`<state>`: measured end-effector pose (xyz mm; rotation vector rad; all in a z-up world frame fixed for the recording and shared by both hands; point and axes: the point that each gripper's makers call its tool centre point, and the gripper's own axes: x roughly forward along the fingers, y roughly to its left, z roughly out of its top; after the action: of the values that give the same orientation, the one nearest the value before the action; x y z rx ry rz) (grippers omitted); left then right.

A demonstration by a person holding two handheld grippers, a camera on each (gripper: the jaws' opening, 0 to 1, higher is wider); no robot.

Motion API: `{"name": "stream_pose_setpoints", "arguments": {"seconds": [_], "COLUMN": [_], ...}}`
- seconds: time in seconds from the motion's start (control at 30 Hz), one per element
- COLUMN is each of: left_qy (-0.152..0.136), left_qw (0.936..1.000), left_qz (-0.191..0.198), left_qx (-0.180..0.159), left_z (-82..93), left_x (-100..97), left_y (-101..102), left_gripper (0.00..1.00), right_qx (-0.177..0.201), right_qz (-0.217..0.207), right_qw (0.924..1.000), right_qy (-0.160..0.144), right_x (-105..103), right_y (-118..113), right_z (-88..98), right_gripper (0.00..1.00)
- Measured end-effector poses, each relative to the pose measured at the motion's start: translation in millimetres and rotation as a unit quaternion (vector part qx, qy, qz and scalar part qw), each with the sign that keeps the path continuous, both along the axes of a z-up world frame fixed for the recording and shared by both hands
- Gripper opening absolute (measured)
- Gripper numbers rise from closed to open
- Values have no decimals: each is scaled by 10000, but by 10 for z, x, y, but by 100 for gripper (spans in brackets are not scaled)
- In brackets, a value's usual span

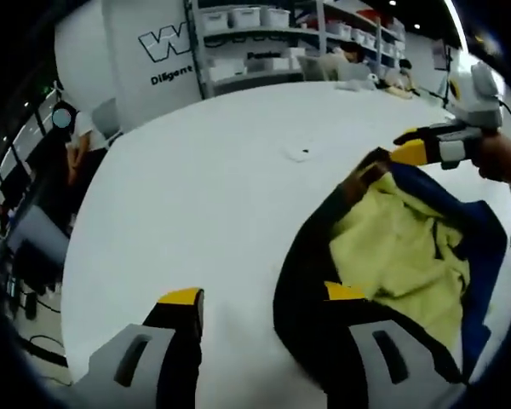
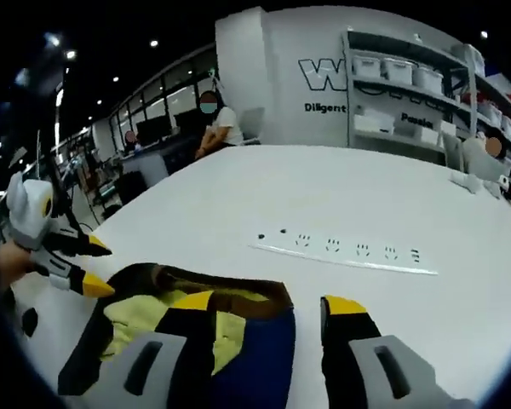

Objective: Fold the garment on the visible template until the final outline fits inside the template.

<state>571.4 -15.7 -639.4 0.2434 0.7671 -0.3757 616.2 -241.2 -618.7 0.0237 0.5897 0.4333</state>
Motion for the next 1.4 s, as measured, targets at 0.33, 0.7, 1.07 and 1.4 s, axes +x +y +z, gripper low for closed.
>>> {"name": "stream_pose_setpoints", "arguments": {"seconds": [0.33, 0.7, 1.07, 1.4], "left_qy": [-328, -187, 139, 179], "left_qw": [9982, 9968, 9960, 9950], "left_qz": [-220, -413, -365, -12], "left_qx": [-448, -658, -809, -985], "left_z": [267, 266, 86, -32], "left_x": [-280, -677, -1070, -1259], "left_y": [-246, -435, -500, -451], "left_gripper": [81, 84, 78, 68], "right_qx": [199, 395, 49, -25], "right_qz": [91, 439, 624, 605], "right_qw": [9994, 9979, 9974, 9971], "right_qy": [252, 271, 351, 470], "right_x": [-463, -920, -1359, -1716], "right_y": [112, 212, 84, -2], "right_z": [50, 239, 158, 59], "right_gripper": [74, 86, 87, 83]}}
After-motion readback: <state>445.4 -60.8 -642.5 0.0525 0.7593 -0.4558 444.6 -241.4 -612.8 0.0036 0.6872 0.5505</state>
